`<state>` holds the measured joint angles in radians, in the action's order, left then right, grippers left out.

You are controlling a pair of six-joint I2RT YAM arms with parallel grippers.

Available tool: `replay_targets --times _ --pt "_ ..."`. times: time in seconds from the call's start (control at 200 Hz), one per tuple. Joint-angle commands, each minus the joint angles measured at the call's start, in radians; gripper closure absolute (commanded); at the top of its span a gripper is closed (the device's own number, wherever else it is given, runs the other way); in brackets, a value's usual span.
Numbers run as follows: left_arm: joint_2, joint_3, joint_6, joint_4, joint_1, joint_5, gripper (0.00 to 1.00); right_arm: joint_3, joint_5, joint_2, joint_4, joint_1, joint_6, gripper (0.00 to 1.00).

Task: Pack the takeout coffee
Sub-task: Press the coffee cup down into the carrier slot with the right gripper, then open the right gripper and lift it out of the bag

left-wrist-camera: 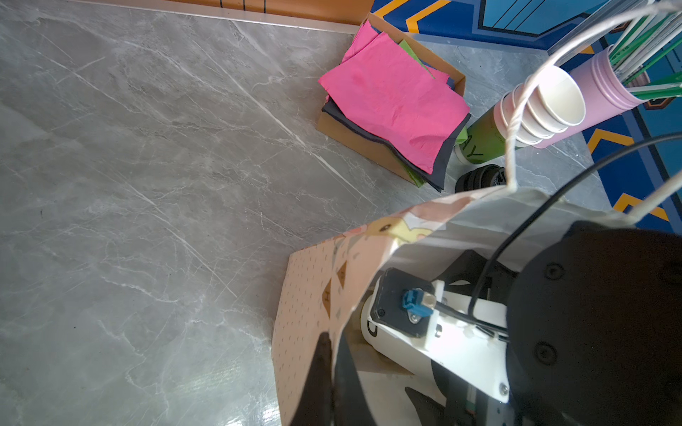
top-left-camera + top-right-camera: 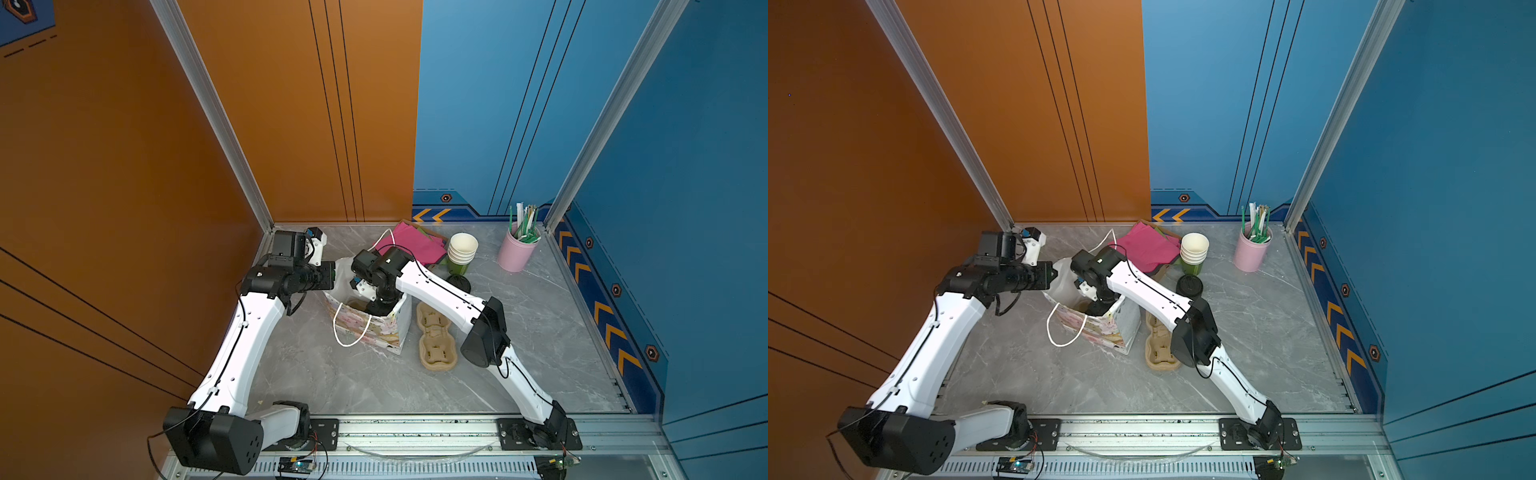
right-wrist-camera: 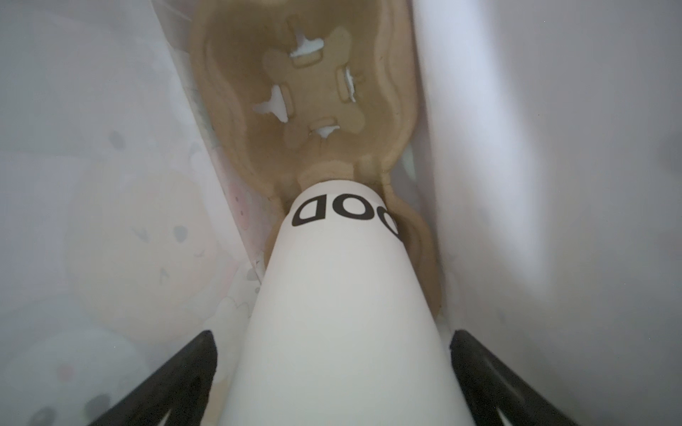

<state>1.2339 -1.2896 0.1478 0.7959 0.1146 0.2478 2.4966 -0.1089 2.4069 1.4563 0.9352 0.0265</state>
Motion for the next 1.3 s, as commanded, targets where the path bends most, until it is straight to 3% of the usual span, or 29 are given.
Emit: replay_targets --times 0.0,1.296 --pt "0.01 0.007 0.001 -0.008 0.012 0.014 1.0 0.039 -0.016 -0.043 0.004 -0.001 -0.012 0.0" --pt "-0.009 0.011 -0.008 -0.004 0.035 -0.026 1.0 0.074 -0.036 -0.221 -0.207 0.001 -0.036 0.01"
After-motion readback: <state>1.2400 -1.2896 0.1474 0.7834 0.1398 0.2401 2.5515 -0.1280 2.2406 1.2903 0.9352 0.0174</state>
